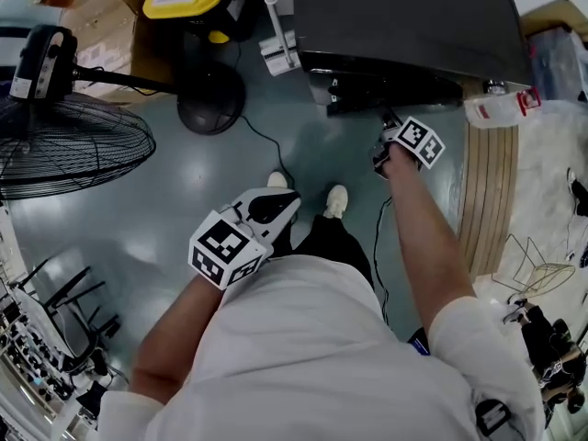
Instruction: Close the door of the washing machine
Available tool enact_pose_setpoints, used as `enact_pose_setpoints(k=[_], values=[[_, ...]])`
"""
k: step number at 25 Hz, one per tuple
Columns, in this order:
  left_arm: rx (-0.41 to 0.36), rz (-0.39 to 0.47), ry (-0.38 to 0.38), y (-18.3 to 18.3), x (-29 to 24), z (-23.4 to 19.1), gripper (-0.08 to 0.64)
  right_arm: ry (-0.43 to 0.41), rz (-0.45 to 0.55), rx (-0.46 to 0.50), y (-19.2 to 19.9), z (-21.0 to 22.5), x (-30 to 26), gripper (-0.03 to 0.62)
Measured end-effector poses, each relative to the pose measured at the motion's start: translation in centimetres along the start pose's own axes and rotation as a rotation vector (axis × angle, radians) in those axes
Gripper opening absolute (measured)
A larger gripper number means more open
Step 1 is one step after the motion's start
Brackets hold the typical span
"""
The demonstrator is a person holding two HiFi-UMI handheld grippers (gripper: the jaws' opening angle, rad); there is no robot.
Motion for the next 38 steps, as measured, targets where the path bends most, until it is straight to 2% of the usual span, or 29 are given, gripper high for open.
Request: enact_pose_setpoints(k=[24,31,38], values=[[0.036,-0.011,0.005,-0.1,-0.6,-1.3,0.017,0.01,0.043,-0.066,-1.8,-1.3,-2.3,0.117],[0.029,-0.011,0.013,0.0,-0.7,-1.1,0.017,-0.001,0.037,-0.046,-1.7,-1.1,-2.3,0.117],[0.008,0.003,0.02,-0.5,-0.7,-0.7,0.017,-0.014,0.0,0.024,-1.4,-1.7,-1.5,0.114]])
Point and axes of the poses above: the fingertips, and each gripper's own axes: x backward along the fingers, z to its right, y out of its underside, the point moved 8 cm from there along x, backward along the fingers, and after that the axes turned 1 degree about -x, right-handed, at the moved point
